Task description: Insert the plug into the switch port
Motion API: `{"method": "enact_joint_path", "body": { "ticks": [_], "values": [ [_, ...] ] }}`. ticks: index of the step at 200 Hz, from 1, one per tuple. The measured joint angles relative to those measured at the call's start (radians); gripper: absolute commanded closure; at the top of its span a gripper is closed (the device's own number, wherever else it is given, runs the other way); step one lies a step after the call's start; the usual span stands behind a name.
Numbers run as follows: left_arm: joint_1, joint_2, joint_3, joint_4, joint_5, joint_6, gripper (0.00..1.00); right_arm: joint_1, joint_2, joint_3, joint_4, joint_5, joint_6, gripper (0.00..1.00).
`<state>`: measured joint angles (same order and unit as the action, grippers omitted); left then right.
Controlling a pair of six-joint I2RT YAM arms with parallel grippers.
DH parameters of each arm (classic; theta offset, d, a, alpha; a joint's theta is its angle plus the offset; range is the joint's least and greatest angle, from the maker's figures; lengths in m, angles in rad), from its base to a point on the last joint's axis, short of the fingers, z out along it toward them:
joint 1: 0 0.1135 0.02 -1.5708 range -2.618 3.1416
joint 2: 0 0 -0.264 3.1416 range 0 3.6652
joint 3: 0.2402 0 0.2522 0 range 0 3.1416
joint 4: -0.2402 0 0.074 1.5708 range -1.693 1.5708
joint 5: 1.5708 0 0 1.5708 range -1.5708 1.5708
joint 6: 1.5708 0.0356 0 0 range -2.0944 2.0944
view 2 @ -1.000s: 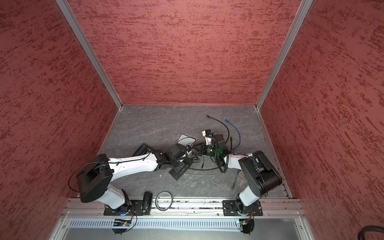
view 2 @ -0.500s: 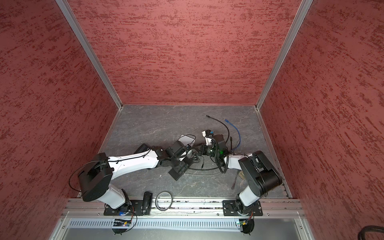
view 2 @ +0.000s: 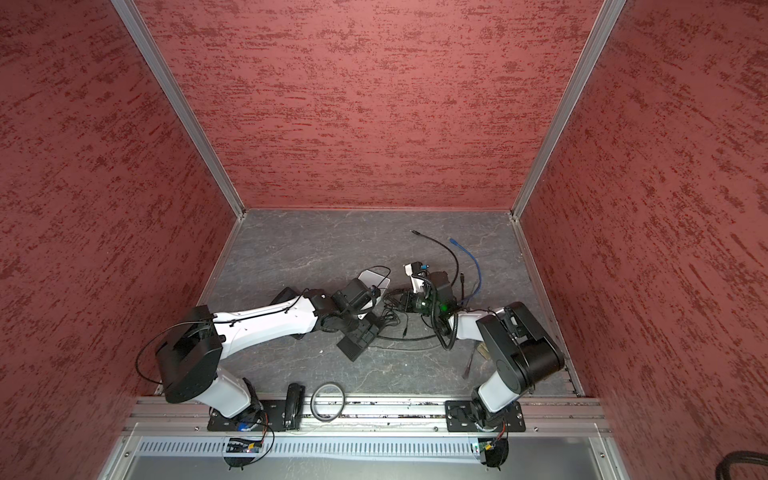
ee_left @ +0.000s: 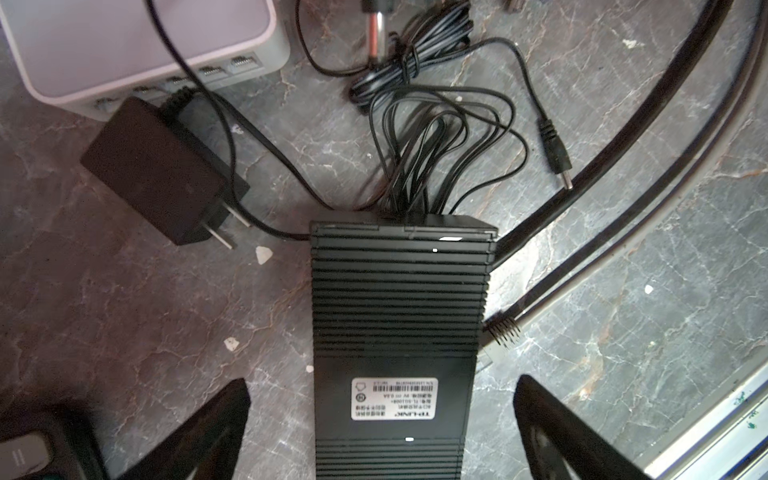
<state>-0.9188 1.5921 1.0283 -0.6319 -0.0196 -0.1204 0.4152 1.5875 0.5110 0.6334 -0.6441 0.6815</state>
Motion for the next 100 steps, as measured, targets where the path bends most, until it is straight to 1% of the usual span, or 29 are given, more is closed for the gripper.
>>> {"method": "enact_joint_path", "body": {
  "ticks": [36, 53, 100],
  "values": [
    [-0.002, 0.014, 0.000, -0.015, 0.003, -0.004, 0.01, 0.000, 0.000, 0.000, 0.006, -0.003, 0.001, 0.93],
    [-0.002, 0.040, 0.000, -0.024, 0.008, -0.007, 0.02, 0.000, 0.000, 0.000, 0.006, -0.005, 0.003, 0.93],
    [-0.001, 0.126, 0.014, -0.047, 0.014, -0.024, 0.08, 0.000, 0.000, 0.000, 0.006, -0.007, 0.004, 0.93]
  ]
}}
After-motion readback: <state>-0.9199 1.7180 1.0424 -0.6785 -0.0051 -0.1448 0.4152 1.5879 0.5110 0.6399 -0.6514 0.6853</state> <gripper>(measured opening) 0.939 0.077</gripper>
